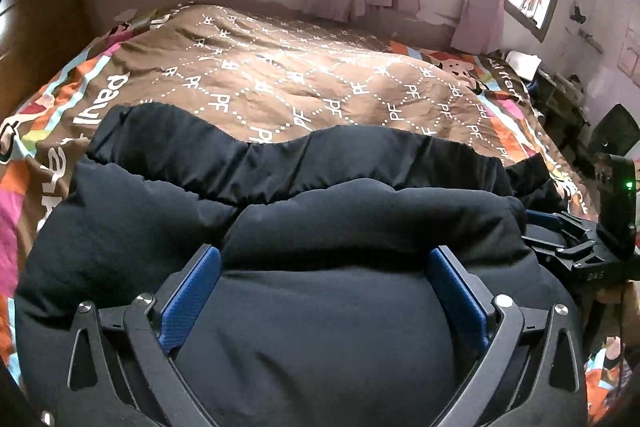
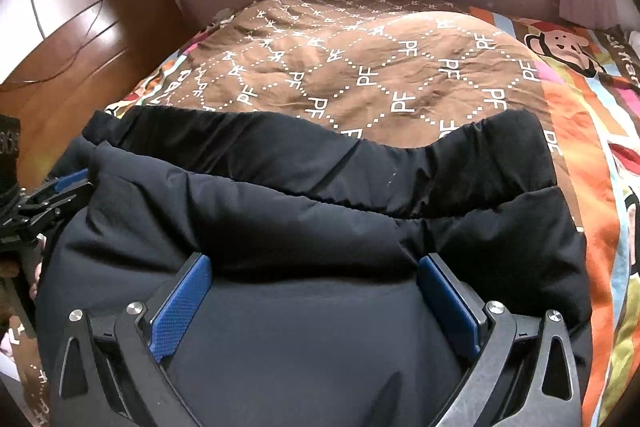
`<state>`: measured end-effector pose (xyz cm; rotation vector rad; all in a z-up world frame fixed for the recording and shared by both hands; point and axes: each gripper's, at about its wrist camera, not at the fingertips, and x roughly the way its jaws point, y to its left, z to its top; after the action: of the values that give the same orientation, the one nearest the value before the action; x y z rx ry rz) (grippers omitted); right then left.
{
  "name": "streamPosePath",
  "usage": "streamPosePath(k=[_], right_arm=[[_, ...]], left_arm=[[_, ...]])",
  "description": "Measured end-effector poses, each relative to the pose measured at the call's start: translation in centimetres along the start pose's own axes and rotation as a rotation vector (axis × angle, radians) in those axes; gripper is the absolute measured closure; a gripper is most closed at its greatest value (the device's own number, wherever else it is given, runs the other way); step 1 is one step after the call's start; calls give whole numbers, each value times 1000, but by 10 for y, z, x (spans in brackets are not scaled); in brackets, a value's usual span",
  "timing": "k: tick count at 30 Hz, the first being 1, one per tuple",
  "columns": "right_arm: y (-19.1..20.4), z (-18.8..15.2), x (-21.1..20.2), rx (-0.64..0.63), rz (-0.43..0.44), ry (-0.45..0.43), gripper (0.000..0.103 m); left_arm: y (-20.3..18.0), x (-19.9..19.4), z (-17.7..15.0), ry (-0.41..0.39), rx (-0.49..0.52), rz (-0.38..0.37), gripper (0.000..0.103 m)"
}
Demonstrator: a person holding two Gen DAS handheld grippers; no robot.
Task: Fold large clothes
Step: 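Press both open grippers on the folded jacket to smooth it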
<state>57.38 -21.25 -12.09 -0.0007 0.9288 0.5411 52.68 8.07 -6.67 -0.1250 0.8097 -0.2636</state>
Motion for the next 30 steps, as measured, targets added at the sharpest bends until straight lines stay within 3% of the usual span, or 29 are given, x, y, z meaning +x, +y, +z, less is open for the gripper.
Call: streamPosePath(k=[12,30], right_arm=[[-3,-6,2,14,34,-10,0],[-3,-8,4,23,50,-14,0]], left_arm=[[-4,-1,-10,-47,24,22,1],[-6,1,-15,-55,24,16,1]])
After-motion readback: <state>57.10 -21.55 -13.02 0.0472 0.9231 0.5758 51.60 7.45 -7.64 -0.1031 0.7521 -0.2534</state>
